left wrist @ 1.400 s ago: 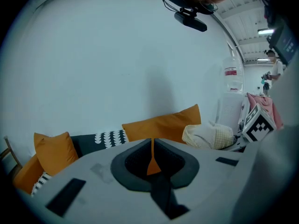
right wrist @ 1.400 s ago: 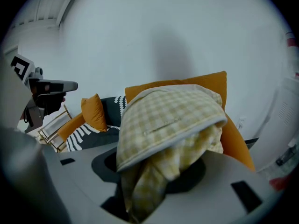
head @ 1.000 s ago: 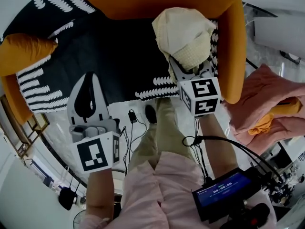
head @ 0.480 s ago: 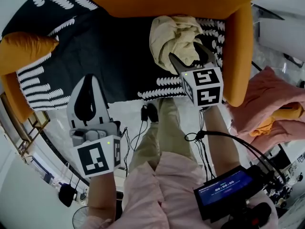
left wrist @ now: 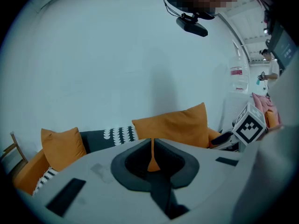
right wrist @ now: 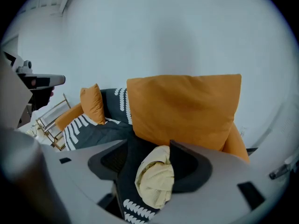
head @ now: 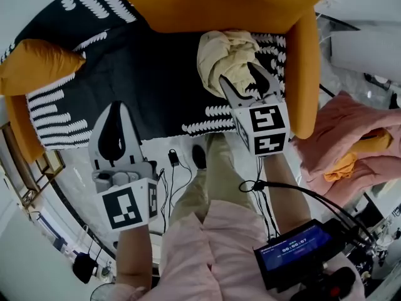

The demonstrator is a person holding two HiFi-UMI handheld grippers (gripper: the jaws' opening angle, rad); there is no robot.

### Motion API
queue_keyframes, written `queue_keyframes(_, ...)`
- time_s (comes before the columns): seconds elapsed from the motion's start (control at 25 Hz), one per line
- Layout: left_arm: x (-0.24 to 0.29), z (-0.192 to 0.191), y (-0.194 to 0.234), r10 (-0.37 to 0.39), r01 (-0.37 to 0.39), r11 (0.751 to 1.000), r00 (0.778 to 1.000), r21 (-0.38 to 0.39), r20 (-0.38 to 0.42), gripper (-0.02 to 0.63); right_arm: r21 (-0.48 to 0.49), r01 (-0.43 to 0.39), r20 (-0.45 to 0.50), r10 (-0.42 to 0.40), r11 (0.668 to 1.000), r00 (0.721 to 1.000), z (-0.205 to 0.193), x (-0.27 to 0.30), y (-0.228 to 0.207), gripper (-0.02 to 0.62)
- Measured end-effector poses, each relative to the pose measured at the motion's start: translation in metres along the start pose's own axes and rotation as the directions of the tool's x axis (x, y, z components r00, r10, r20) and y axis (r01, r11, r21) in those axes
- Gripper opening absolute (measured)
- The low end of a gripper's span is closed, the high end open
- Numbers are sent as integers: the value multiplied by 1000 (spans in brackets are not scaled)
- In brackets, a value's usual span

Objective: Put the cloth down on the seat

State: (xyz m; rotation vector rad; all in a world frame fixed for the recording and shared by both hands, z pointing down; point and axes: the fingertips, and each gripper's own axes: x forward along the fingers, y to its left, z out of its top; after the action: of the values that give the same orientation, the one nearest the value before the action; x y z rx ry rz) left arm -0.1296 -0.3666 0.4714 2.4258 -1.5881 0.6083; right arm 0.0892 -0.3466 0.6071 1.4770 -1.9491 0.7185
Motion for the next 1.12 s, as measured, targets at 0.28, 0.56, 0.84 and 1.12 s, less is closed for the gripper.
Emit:
queue_keyframes(0.28,-56,36,-12,19,-18,1000,996,-5,83,26,-9,26,225,-23,1000,974,50,-89,25,50)
queue_keyframes(0.56,-124,91,-7,58,-50,998,968,-38,245,26,-49,52,470,-22,997,882,115,-194,80,2)
queue_keyframes(0.84,-218,146,-23,56,-43,998,921,-42,386,26,-124,85,620,10,989,785,139,-307,138,0)
queue_keyframes(1.12,-283,169,-42,57,-54,998,883,-21,466,26,-158,118,713,31,980,701,148,-385,164,0)
